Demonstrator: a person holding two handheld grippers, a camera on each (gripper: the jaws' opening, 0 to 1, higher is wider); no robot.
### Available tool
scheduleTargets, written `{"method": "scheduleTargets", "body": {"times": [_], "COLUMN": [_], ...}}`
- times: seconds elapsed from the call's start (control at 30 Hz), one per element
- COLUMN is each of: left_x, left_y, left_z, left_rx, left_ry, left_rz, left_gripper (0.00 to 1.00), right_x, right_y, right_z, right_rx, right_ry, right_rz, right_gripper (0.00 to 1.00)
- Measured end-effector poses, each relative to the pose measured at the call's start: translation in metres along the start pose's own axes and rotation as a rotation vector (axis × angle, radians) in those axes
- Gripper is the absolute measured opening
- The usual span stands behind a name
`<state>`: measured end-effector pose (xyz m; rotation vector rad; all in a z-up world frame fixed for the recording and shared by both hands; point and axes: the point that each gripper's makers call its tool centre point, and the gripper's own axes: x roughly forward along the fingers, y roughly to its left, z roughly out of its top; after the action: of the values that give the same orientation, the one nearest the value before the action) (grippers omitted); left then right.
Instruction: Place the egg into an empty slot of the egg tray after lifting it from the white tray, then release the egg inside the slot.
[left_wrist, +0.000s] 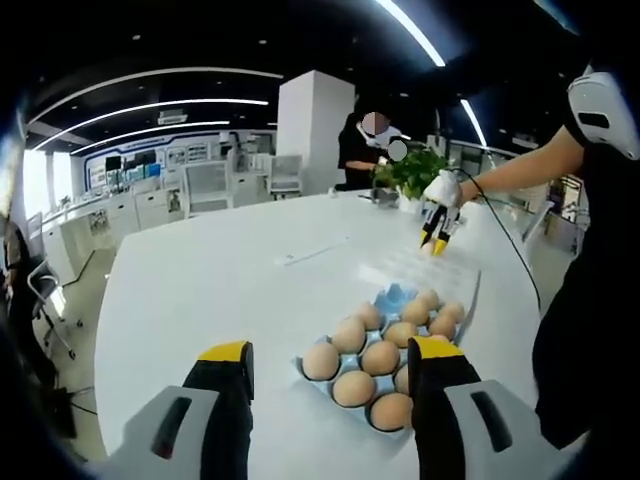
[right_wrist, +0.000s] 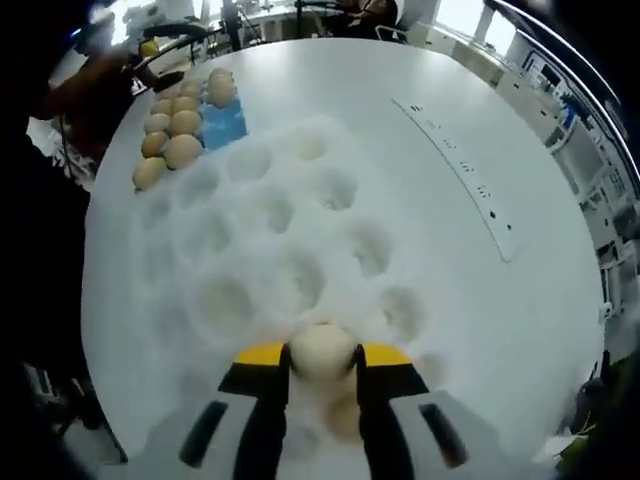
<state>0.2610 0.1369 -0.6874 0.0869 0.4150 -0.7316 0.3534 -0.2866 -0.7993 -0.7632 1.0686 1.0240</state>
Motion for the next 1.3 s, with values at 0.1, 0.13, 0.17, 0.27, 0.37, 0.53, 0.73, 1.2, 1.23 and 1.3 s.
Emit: {"method": "scheduleTargets", "body": {"times": [0.1,0.13,0.17,0.27,0.37,0.53,0.73,1.2,1.23,1.3], "left_x": [0.0,0.001,0.001,0.001,0.002,0.004,0.004,0.007,0.007,0.007], "left_y": [0.0,-0.001,-0.001,-0.001,-0.002,-0.003,-0.006,-0.009,-0.009,-0.009], "left_z": [0.0,0.0,0.0,-0.002,-0.001,-0.004,-0.006,-0.008,-0.008,-0.008], "left_rx": [-0.004,-0.009,-0.006,-0.004,-0.004,-0.013,-0.02,-0.022,-0.02,-0.023], "left_ry": [-0.001,-0.002,-0.002,0.002,-0.005,0.007,0.011,0.022,0.021,0.023], "left_rz": [-0.003,-0.007,-0.007,-0.009,-0.012,-0.016,-0.031,-0.045,-0.043,-0.045], "left_gripper": [0.63,0.63,0.63,0.64,0.65,0.74,0.75,0.76,0.76,0.76], "right_x": [-0.002,-0.003,-0.004,-0.007,-0.013,-0.028,-0.045,-0.055,-0.055,-0.054], "right_y": [0.001,0.001,0.001,0.002,0.002,0.003,0.005,0.01,0.01,0.012], "right_z": [-0.001,-0.001,-0.001,0.0,0.0,0.005,0.016,0.028,0.028,0.03], "right_rx": [-0.007,-0.006,-0.011,0.002,0.004,-0.002,0.031,0.02,0.018,0.013], "right_ry": [-0.017,-0.032,-0.044,-0.063,-0.087,-0.13,-0.218,-0.26,-0.26,-0.26], "right_rz": [-0.01,-0.016,-0.023,-0.053,-0.077,-0.1,-0.114,-0.123,-0.121,-0.115], "right_gripper": [0.26,0.26,0.25,0.25,0.25,0.25,0.25,0.25,0.25,0.25]}}
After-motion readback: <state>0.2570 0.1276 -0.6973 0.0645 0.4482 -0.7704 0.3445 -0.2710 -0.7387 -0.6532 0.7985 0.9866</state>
